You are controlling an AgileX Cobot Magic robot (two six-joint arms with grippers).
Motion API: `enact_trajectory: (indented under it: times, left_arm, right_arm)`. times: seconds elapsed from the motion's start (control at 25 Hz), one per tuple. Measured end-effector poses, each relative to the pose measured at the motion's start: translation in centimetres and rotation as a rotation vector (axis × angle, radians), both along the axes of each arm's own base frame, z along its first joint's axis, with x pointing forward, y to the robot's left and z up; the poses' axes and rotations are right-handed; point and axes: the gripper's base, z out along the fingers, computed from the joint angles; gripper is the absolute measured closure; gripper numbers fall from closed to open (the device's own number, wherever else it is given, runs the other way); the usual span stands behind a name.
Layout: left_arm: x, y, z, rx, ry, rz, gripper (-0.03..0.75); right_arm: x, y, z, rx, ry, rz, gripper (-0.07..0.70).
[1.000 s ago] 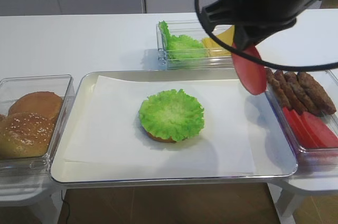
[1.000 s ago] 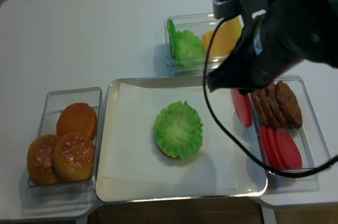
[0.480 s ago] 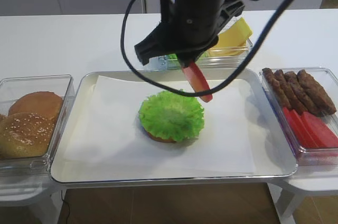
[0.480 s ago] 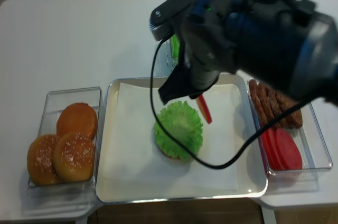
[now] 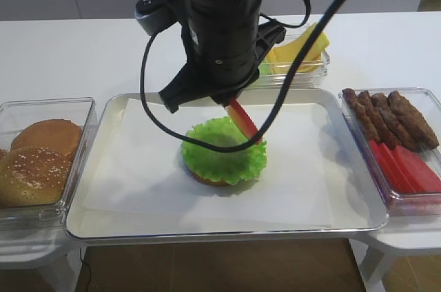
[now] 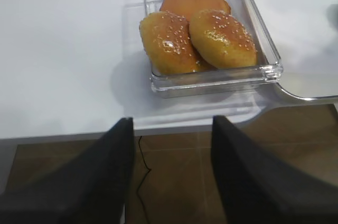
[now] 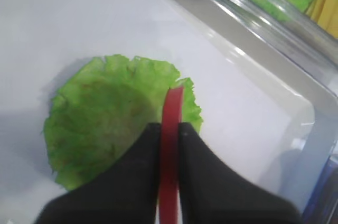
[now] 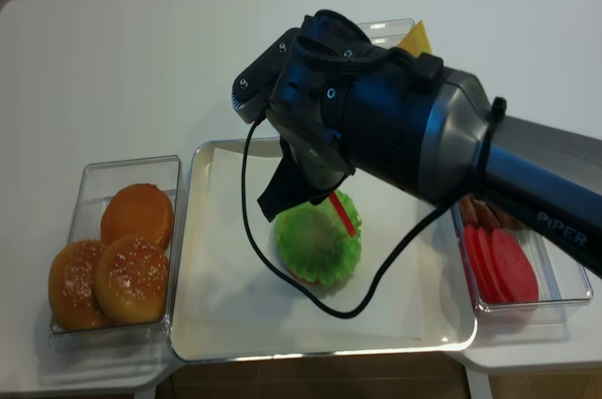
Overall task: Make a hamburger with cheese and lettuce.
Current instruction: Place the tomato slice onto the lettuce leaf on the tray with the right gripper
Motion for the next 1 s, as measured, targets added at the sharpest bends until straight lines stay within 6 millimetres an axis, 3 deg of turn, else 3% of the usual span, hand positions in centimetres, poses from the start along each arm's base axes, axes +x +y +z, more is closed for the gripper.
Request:
enact_trajectory:
  times: [1.0]
  left_arm:
    - [0.0, 0.0, 0.0, 0.000, 0.000, 0.000, 0.357]
  right_arm:
    - [0.8, 0.6, -1.6, -0.049, -0.019, 0.021, 0.551]
